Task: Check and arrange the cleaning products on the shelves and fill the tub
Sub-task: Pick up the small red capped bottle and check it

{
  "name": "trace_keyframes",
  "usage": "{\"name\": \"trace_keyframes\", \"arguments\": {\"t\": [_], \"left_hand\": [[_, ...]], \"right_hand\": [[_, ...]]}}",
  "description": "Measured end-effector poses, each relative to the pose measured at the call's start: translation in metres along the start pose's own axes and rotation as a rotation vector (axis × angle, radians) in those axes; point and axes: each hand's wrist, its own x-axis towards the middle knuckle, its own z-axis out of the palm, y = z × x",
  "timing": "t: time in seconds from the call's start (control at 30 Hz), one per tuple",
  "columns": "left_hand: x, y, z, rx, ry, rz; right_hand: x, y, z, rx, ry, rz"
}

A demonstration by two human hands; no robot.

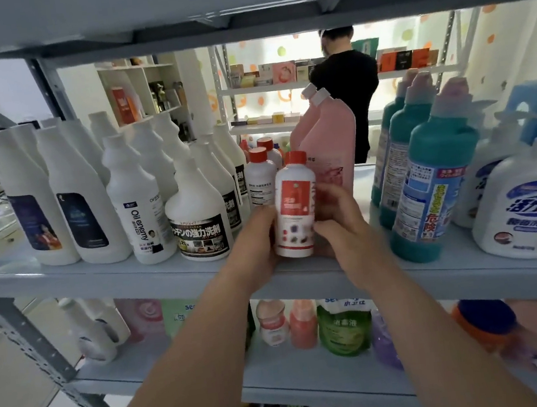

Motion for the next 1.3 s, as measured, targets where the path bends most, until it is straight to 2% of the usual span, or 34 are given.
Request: {"name": "trace_keyframes", "arguments": {"t": [0.23,0.37,0.53,0.7,0.9,1.07,1.3], "left_hand": [[-0.003,0.002,-0.002,0.082,-0.076,0.025],[-0.003,0.004,0.001,-0.002,0.017,-0.046],[-0.007,0.006,0.003,0.072,0.045,-0.066],[-0.009,0.009,0.003,0.127,0.024,-0.097],[-0.013,0.01,0.001,0.138,0.006,-0.081],[-0.015,0.012,0.001,0.132,-0.054,-0.133],[-0.011,0.008,-0.001,0.155,-0.047,-0.067]], "right_hand": [[0.004,0.008,0.0,-0.016,0.018,-0.066],[0.004,0.01,0.0,-0.061,0.025,-0.091],[0.001,0.008,0.001,-0.052,-0.017,-0.124],[-0.002,0.004,0.0,-0.008,-0.053,-0.132],[-0.002,0.004,0.002,0.03,-0.013,-0.108],[-0.001,0.004,0.001,-0.033,0.019,-0.119],[-0.002,0.005,0.0,0.0,-0.012,-0.114]]}}
